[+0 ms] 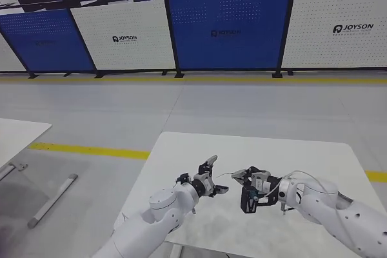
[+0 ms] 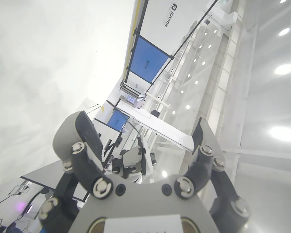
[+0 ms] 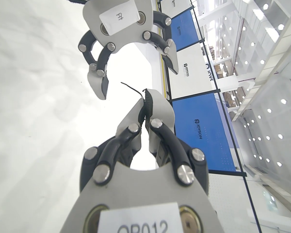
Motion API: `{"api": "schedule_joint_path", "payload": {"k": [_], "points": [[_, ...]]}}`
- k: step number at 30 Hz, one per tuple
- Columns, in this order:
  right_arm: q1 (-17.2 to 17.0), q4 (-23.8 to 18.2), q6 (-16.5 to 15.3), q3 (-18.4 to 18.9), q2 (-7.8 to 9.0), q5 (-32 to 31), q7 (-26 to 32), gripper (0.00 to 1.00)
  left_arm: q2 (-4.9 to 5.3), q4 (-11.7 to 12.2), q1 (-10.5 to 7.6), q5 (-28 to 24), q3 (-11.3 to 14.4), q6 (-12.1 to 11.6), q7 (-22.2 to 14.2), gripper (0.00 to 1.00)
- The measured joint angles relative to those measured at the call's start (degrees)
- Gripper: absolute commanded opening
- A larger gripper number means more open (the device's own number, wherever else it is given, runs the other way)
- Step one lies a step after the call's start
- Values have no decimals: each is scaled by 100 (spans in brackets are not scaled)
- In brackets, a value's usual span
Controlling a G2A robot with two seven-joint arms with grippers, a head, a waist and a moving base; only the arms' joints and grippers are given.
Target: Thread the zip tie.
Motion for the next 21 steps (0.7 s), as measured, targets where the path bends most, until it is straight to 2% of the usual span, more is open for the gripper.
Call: {"api": "schedule_joint_path", "payload": {"k": [3,6,7,12,17,21], "points": [[0,0,0,0,0,0,0,0,-17,20,27,8,-2,-43,-95,100],[0,0,0,0,0,0,0,0,-39,44,33,-153,-37,-2,-130,68],[0,0,0,0,0,0,0,0,-47,48,31,-218,-60,13,-120,50],[0,0,0,0,0,0,0,0,-81,48,26,-326,-98,23,-18,36],[0,0,0,0,0,0,0,0,-118,53,18,-396,-117,16,58,10],[0,0,0,0,0,0,0,0,-142,51,17,-387,-119,22,74,0]]}}
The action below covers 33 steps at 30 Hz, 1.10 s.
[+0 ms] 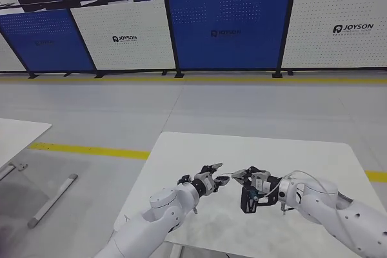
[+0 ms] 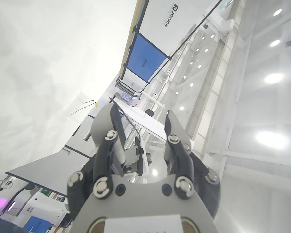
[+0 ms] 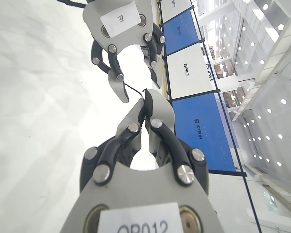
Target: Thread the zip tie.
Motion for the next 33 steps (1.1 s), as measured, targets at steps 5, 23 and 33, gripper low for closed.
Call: {"api": "schedule_joint_path", "payload": {"k": [5,23,33], "points": [[0,0,0,0,0,0,0,0,-23,-15,26,62,0,7,-34,0],[0,0,0,0,0,0,0,0,-58,-155,223,458,-89,56,-180,64],[0,0,0,0,0,0,0,0,-84,-203,313,519,-152,55,-283,33]]}}
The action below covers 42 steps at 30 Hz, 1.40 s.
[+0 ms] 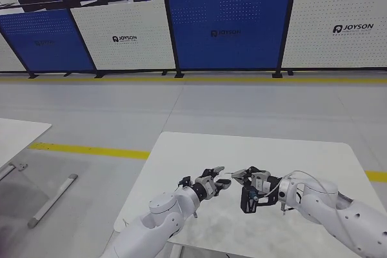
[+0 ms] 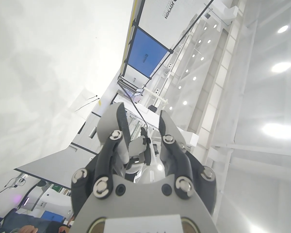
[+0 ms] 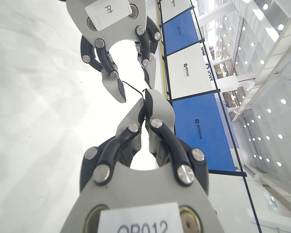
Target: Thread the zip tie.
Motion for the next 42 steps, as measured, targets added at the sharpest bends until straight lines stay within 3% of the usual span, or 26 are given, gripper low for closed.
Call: {"api": "schedule_joint_path", "payload": {"k": [6,8,27,30,31,32,33,37,42], "points": [[0,0,0,0,0,0,0,0,-24,7,3,29,-12,25,-1,5],[0,0,0,0,0,0,0,0,-34,21,-2,33,-16,30,-7,0],[-25,-4,13,15,-1,1,16,0,-102,24,41,205,-32,39,-68,0],[-134,-30,-14,122,-6,1,81,69,-110,26,52,236,-43,47,-76,0],[-162,-38,-45,169,-5,0,85,85,-113,31,56,248,-46,50,-77,0],[-181,-44,-65,202,-2,0,85,95,-116,36,58,264,-49,50,-76,0],[-199,-52,-77,233,2,0,84,100,-118,43,59,286,-52,42,-69,0],[-291,-118,-79,359,50,0,65,100,-138,107,45,439,-48,-72,21,0],[-532,-158,0,639,206,118,-309,100,-159,173,53,1120,67,-440,218,0]]}}
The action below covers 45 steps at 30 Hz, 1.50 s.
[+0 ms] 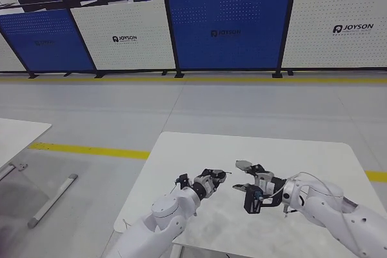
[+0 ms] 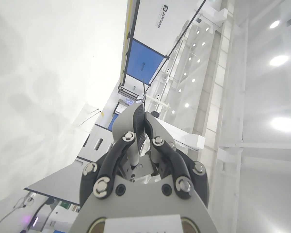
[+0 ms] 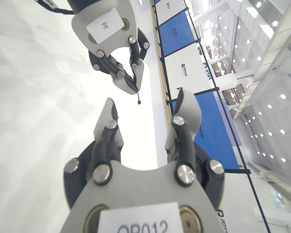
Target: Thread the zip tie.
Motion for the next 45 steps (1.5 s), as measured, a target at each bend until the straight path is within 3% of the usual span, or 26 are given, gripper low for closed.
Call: {"api": "schedule_joint_path", "payload": {"k": [4,7,10,14,18,21,24,27,31,34,37,40,45], "points": [[-405,44,-47,434,215,549,-489,100,3,42,56,1068,172,-282,195,0],[-647,146,-548,620,314,1434,-380,100,-3,79,123,1790,300,-464,373,0],[-664,168,-490,613,318,2123,-329,100,-8,83,138,1931,329,-485,404,0],[-658,164,-465,611,316,1590,-341,100,-8,82,136,1912,325,-480,399,0],[-658,164,-468,611,316,1555,-341,100,-9,96,134,1938,319,-503,419,0],[-720,156,-468,641,306,1714,-234,100,-34,263,133,2557,388,-871,769,0],[-751,187,-468,665,316,2316,-251,100,-90,460,132,3134,571,-1208,1054,0],[-678,236,-468,432,382,3048,-500,100,-124,606,115,3392,632,-1346,1079,0],[-265,25,-468,-351,517,4779,-218,100,-136,680,150,3856,629,-1474,1103,0],[142,-191,-468,-767,586,6088,535,100,-138,678,209,4212,634,-1494,1114,0],[323,-356,-468,-744,588,7352,1625,100,-140,676,247,4514,624,-1398,1142,0],[323,-348,-468,-739,587,7708,1765,100,-140,677,250,4536,620,-1384,1151,0],[321,-347,-468,-740,587,7281,1607,100,-140,677,249,4529,620,-1388,1150,0]]}}
